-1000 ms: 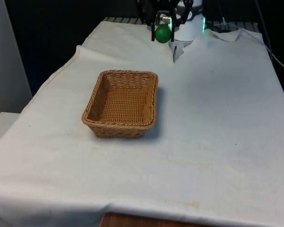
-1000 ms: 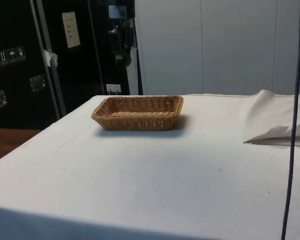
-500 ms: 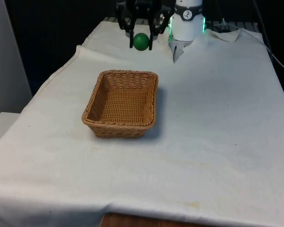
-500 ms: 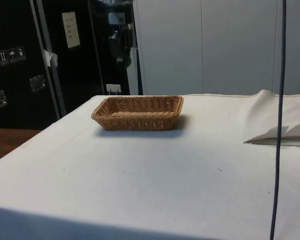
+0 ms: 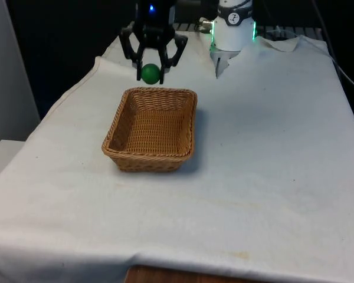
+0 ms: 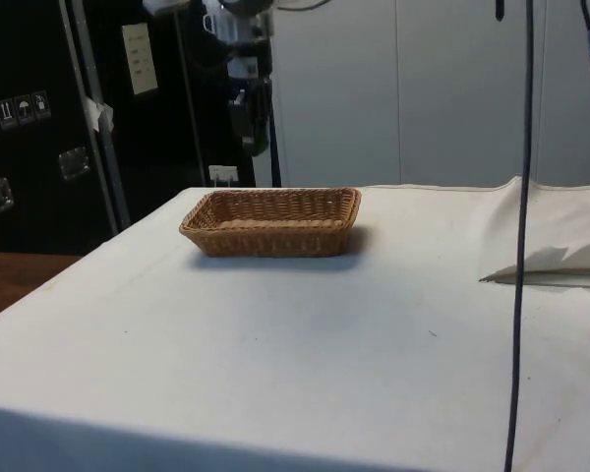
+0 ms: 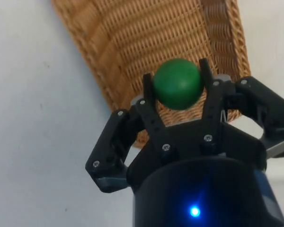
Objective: Pick up the ball and place it into the basket.
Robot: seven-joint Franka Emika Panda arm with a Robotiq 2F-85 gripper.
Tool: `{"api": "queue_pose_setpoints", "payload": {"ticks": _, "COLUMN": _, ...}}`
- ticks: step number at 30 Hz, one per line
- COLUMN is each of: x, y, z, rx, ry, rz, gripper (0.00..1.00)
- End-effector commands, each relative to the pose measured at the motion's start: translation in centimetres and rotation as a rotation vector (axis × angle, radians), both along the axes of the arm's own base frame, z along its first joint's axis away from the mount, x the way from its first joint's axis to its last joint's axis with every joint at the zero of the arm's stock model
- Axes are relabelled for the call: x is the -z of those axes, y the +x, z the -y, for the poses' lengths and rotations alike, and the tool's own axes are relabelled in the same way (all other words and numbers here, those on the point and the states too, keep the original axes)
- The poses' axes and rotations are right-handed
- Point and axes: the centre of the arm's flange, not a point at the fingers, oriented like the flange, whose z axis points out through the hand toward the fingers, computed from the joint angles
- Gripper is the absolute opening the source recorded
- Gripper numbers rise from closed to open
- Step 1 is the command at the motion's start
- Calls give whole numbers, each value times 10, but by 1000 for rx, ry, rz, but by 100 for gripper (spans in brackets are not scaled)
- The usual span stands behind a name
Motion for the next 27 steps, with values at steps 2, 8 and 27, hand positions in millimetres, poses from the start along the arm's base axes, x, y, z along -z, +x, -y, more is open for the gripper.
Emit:
{"api": "queue_pose_setpoints", "payload": {"ticks": 2, "x": 9, "y": 2, "z": 7, "rx": 2, "ry": 6, "rz": 4, "gripper": 0}}
{"api": "queue_pose_setpoints", "payload": {"ticks": 8, "x": 31, "y": 6, "z": 14, "rx": 8, "ry": 1, "rz": 1, "gripper": 0}}
{"api": "queue_pose_setpoints", "payload": {"ticks": 27, "x": 92, "y": 19, "z": 3, "rx": 50, "ry": 14, "rz": -31, "gripper": 0}}
